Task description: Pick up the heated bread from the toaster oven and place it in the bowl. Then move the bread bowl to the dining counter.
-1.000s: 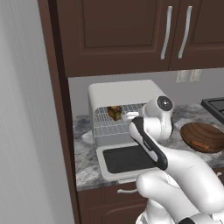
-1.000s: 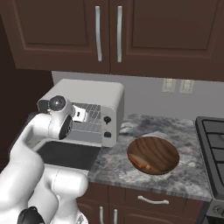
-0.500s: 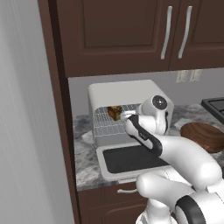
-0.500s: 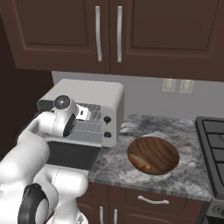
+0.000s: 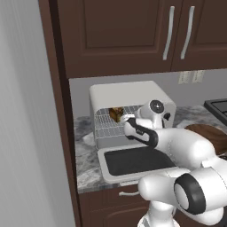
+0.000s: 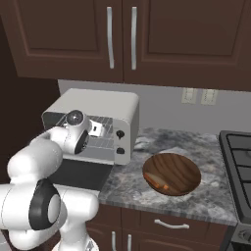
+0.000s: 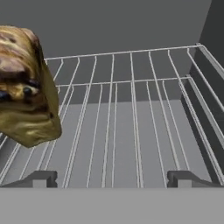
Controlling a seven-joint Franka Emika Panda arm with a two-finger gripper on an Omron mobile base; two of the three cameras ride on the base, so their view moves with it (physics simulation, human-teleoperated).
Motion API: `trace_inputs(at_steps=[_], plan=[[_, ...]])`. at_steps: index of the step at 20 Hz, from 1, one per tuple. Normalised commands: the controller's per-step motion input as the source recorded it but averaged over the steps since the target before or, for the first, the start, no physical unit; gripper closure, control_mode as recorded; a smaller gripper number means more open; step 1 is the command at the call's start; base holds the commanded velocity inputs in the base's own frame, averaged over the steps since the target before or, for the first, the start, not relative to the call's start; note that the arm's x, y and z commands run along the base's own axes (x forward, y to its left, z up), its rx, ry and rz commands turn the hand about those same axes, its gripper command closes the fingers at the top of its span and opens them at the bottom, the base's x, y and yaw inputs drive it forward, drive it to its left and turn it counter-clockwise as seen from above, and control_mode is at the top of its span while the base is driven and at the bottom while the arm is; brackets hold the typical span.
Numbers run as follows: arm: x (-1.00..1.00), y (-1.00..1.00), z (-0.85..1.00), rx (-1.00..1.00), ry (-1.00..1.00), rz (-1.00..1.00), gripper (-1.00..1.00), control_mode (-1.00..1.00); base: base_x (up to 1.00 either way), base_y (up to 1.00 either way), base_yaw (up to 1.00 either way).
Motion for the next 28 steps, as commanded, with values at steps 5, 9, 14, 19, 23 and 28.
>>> trace_inputs(at_steps=[5,9,14,19,23,28], plan=[[0.15,0.0,-0.3,0.0,0.0,0.0,-1.0,-1.0,0.0,0.0,0.0],[0.22,0.0,-0.25,0.0,0.0,0.0,-1.0,-1.0,0.0,0.0,0.0],[0.09,-0.01,-0.04,0.0,0.02,0.0,-1.0,-1.0,0.0,0.0,0.0],[-0.47,-0.21,-0.25,0.0,0.09,0.0,-1.0,-1.0,0.0,0.0,0.0],[-0.62,-0.28,-0.36,0.0,0.06,0.0,-1.0,-1.0,0.0,0.0,0.0],[-0.66,-0.29,-0.36,0.0,0.08,0.0,-1.0,-1.0,0.0,0.0,0.0]])
